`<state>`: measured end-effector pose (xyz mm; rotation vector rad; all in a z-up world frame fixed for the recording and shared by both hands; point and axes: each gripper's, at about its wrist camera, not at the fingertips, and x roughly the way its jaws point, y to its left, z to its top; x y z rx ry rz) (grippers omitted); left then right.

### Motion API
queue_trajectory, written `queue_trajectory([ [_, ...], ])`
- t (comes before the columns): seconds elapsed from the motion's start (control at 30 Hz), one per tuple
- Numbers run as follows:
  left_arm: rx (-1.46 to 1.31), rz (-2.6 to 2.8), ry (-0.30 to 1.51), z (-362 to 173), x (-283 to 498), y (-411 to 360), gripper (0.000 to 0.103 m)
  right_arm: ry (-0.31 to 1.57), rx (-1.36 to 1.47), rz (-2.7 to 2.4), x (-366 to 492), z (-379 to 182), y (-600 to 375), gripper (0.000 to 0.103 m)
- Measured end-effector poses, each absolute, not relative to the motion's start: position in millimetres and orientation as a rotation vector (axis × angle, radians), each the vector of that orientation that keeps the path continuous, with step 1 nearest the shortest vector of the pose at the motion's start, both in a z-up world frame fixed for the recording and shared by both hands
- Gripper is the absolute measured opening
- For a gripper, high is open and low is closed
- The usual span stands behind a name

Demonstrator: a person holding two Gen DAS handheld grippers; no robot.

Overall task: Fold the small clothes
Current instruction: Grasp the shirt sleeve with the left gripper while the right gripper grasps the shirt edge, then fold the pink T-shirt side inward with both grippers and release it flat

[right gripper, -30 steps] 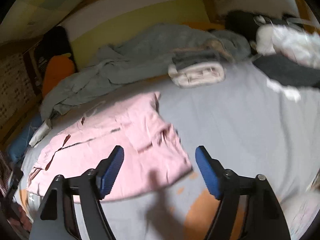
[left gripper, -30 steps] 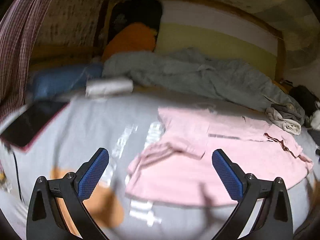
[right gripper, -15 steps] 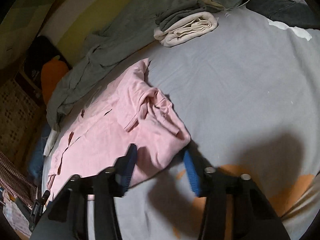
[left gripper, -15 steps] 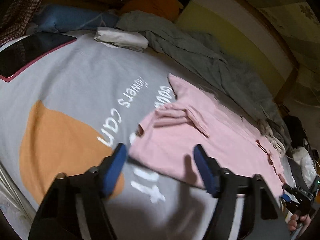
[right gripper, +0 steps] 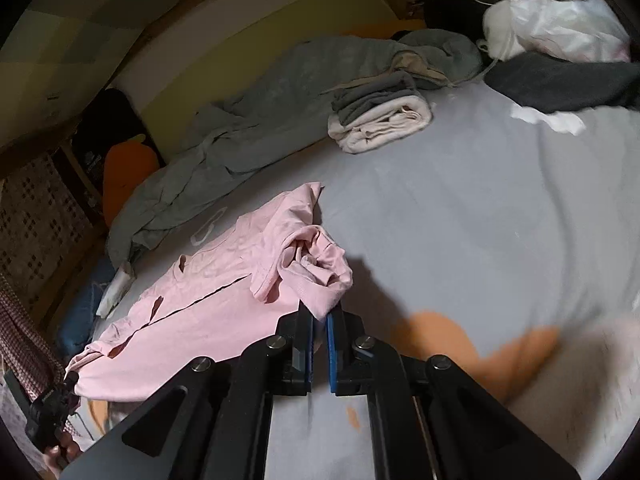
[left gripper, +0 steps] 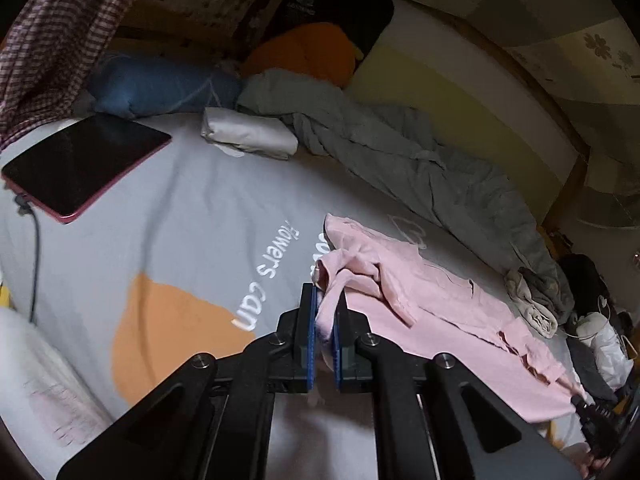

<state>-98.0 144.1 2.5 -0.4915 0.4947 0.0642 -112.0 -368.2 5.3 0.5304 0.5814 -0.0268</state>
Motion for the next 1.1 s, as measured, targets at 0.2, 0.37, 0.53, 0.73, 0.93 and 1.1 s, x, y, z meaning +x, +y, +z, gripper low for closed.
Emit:
queue_trajectory([
  [0.2, -0.488, 0.086, 0.598, 19, -54, 144, 0.006, 0.577, 0.552, -0.001, -83, 28, -374, 0.004],
  [0.37, -0.527, 0.051, 0.672, 33, 25, 151, 0.006, 0.587, 0.546, -0.002, -7, 54, -371, 0.004],
  [0.53, -0.463, 0.093, 0.746, 34, 109, 139, 0.006, 0.617, 0.559, -0.069, 74, 55, -369, 0.004],
  [0.73, -0.489, 0.132, 0.879, -4, 188, 138, 0.006, 0.709, 0.557, -0.117, 152, 27, -366, 0.004],
  [0.93, -0.511, 0.135, 0.902, -30, 217, 145, 0.01, 0.749, 0.56, -0.125, 191, -3, -366, 0.004],
  [1.1, -0.376, 0.133, 0.818, -20, 206, 139, 0.048, 0.795, 0.477, -0.105, 202, -10, -362, 0.011],
])
